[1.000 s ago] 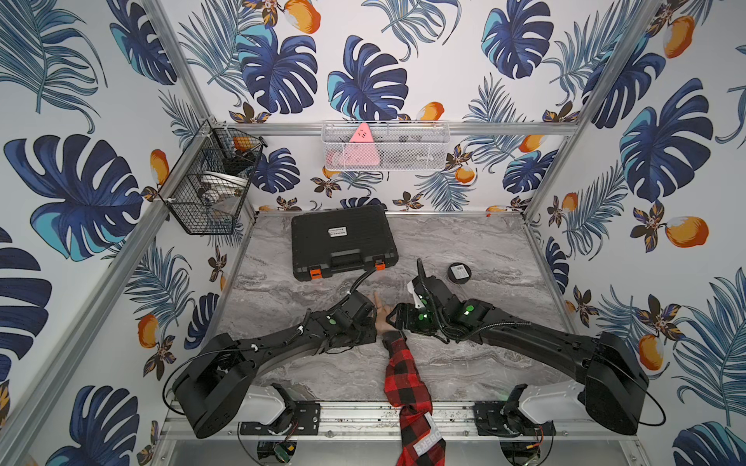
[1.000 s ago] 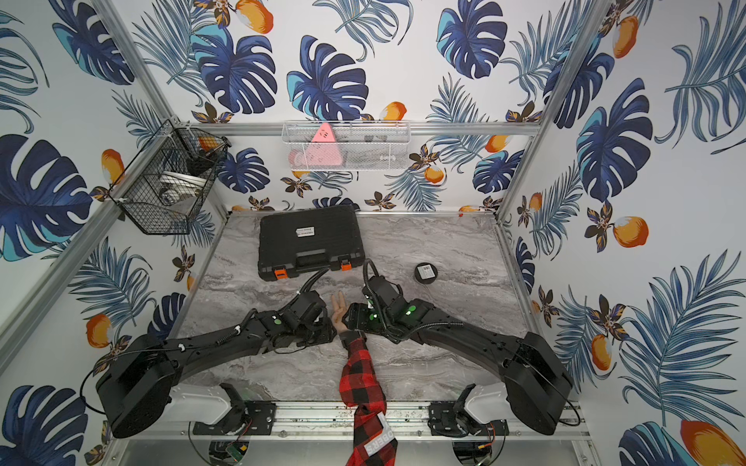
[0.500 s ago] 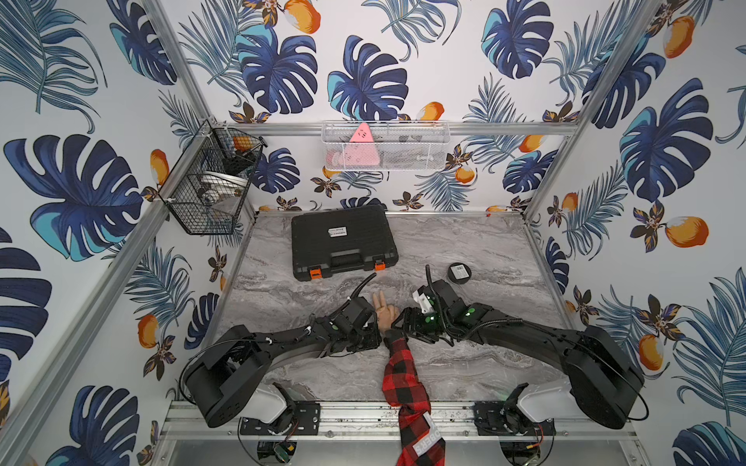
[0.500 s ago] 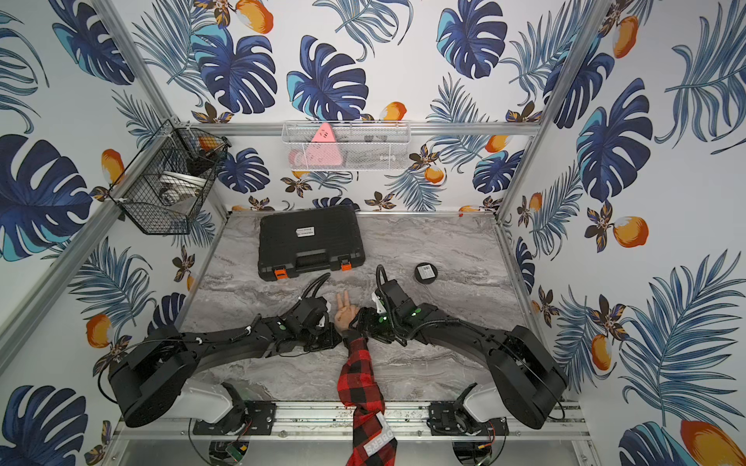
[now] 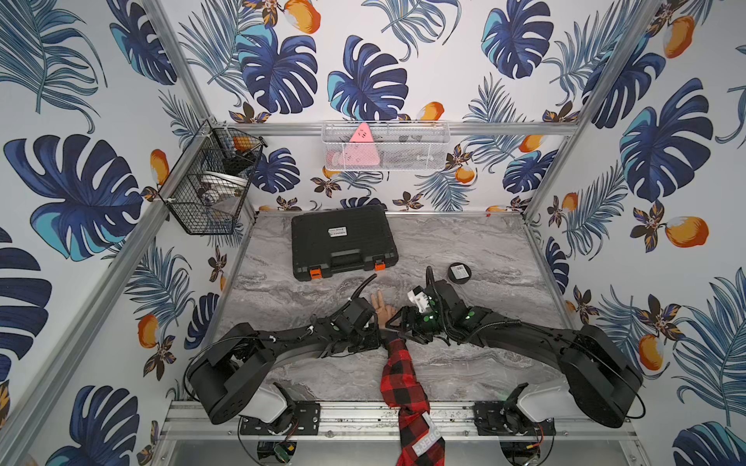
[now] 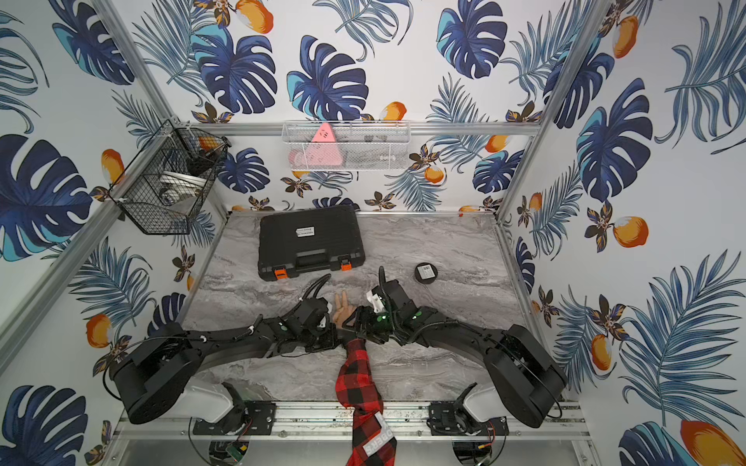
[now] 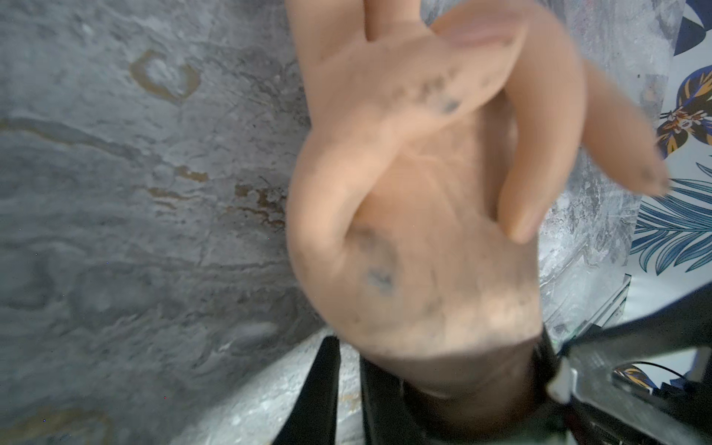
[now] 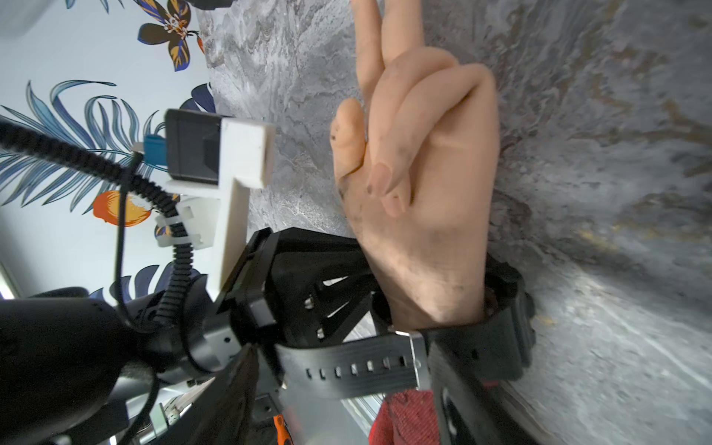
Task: Take off the watch
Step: Untie the watch from the hand.
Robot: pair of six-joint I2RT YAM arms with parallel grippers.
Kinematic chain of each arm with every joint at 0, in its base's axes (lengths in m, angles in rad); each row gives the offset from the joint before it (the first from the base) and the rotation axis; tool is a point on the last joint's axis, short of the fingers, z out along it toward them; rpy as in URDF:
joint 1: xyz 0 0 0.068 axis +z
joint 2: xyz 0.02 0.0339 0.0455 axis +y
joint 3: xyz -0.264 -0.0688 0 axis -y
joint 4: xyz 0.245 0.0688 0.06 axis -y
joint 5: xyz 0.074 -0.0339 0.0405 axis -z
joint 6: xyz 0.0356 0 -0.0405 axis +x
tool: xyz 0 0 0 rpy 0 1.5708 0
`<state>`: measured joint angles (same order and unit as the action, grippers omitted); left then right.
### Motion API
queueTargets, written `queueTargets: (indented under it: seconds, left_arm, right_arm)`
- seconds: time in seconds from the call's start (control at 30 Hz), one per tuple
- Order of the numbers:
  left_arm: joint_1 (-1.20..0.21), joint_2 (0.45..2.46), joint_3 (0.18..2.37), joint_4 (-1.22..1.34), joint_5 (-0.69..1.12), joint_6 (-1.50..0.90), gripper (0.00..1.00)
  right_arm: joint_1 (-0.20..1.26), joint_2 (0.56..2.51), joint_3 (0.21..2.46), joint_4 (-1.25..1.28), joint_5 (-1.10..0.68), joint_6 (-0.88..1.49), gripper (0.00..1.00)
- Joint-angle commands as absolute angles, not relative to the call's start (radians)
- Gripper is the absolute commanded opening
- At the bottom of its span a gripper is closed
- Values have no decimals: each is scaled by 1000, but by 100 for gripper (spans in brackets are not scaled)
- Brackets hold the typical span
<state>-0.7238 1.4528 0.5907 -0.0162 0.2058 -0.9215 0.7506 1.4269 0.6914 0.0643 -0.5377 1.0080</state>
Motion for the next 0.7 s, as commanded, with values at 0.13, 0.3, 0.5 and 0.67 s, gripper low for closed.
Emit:
queueTargets:
  seconds: [0.13, 0.3, 0.5, 0.67]
  left_arm:
    - [-733, 1448, 604, 0, 202, -932, 18]
    - [-735, 1437, 603, -6, 193, -932, 18]
    - [-735, 1421, 608, -28, 179, -915, 19]
    - [-735, 1372, 652, -135, 135, -824, 23]
  right_arm:
    - [752, 1437, 660, 280, -644, 1130, 71]
    - [752, 1448, 640, 365, -671, 1180, 71]
    - [745, 1460, 623, 402, -682, 1198, 71]
    - [731, 1389, 678, 94, -534, 1035, 70]
